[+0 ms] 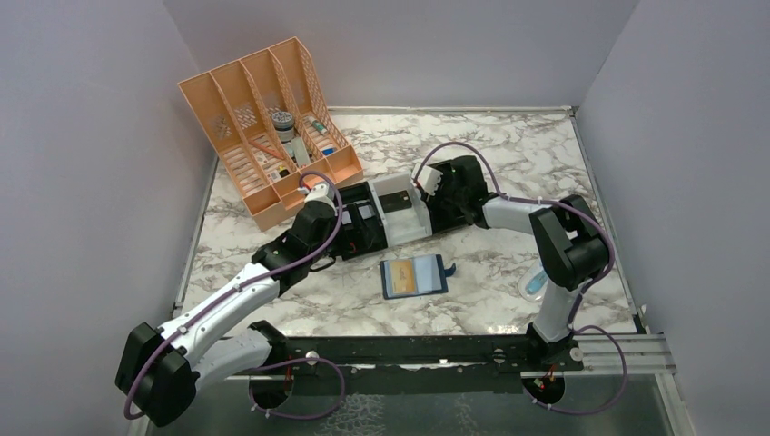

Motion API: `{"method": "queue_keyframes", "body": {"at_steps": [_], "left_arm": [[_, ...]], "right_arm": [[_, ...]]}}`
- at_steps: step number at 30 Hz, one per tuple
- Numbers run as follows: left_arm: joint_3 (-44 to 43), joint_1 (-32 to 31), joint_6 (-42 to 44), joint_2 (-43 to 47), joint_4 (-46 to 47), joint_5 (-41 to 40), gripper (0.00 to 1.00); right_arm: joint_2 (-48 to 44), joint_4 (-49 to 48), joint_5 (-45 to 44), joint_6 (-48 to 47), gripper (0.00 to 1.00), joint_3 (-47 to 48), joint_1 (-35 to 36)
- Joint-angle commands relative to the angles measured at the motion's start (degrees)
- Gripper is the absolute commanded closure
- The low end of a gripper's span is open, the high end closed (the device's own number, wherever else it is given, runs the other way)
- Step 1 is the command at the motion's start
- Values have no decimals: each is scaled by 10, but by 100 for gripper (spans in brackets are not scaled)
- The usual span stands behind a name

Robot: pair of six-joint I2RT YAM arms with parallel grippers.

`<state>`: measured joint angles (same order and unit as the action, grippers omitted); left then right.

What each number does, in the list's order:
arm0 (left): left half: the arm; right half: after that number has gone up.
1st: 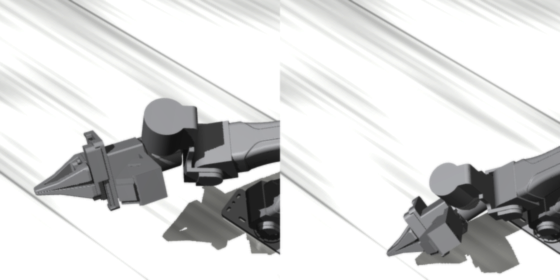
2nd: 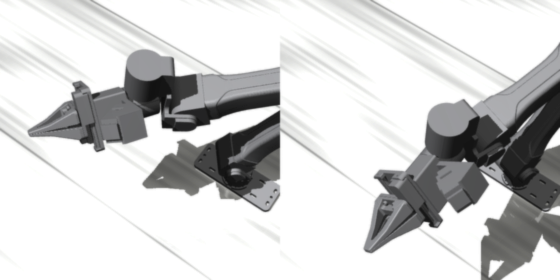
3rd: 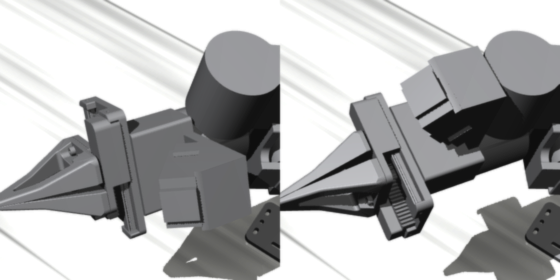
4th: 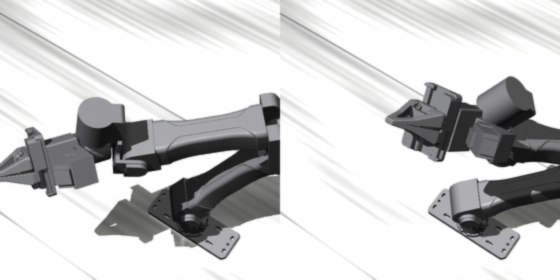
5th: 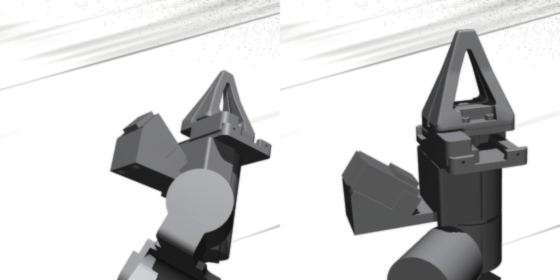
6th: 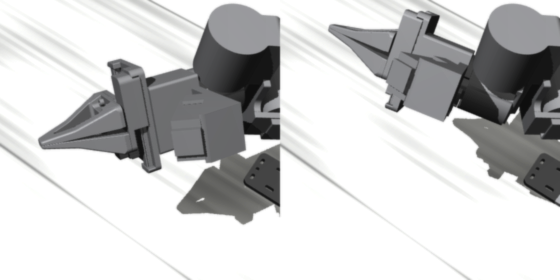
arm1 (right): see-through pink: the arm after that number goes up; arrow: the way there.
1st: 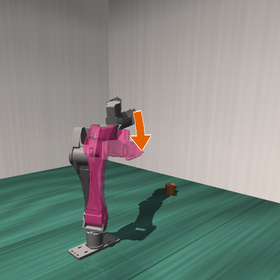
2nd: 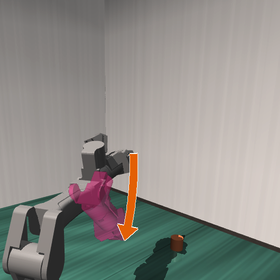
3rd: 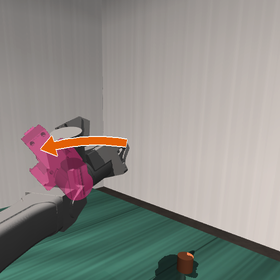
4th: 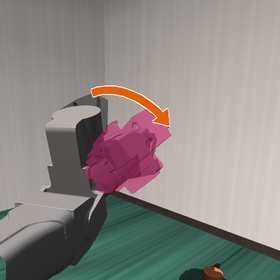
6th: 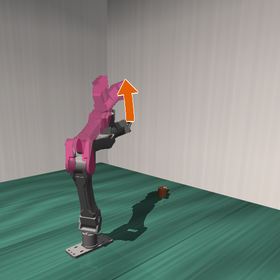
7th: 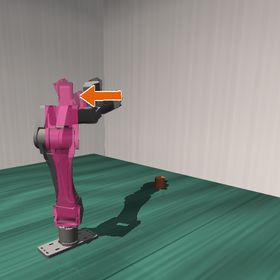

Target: Take the credit cards out of the card holder

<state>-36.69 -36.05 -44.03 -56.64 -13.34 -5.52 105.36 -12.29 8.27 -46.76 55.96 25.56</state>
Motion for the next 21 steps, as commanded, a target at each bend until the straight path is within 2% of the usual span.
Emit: {"method": "queue_keyframes", "body": {"at_steps": [1,6,14,17,21], "left_arm": [[5,3,-8,1,16,7,1],[15,2,-16,4,20,9,1],[7,3,-5,-2,22,13,1],[12,3,-4,-5,37,21,1],[21,3,-7,-16,64,45,1]], "right_arm": [[-8,-25,2,7,52,-4,1],[-33,-84,-26,52,51,-25,1],[-114,-201,-40,221,50,-89,1],[-162,-202,-68,369,50,-114,1],[-226,-218,32,599,53,-172,1]]}}
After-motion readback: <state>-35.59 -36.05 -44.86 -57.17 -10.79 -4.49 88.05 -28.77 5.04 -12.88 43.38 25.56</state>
